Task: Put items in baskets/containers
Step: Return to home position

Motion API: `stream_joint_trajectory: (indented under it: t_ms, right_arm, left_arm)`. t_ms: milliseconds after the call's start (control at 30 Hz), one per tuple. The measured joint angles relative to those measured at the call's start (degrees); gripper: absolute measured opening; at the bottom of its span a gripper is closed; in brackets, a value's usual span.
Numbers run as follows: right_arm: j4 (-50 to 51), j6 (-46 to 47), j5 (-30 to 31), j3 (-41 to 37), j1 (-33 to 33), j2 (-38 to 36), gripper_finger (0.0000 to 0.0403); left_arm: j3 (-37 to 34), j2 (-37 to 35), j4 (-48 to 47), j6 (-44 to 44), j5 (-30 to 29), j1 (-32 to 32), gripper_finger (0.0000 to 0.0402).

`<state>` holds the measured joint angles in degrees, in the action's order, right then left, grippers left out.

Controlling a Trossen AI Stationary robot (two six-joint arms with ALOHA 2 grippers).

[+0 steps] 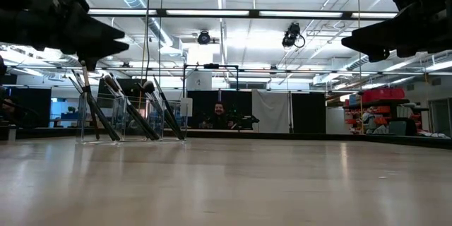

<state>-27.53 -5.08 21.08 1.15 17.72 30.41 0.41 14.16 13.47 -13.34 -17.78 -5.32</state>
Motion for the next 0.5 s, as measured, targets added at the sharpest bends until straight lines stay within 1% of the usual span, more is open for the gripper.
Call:
stream_joint_trajectory:
  t_ms: [367,500]
  right_arm:
    - [0.1,0.0,0.0,0.0,0.0,0.0,0.0188]
    - [0.1,0.0,0.0,0.0,0.0,0.0,0.0188]
  left_arm:
    - [0.0,-13.5,0.1,0.0,0.0,0.0,0.0181]
    - [0.0,-14.0,2.0,0.0,0.0,0.0,0.0181]
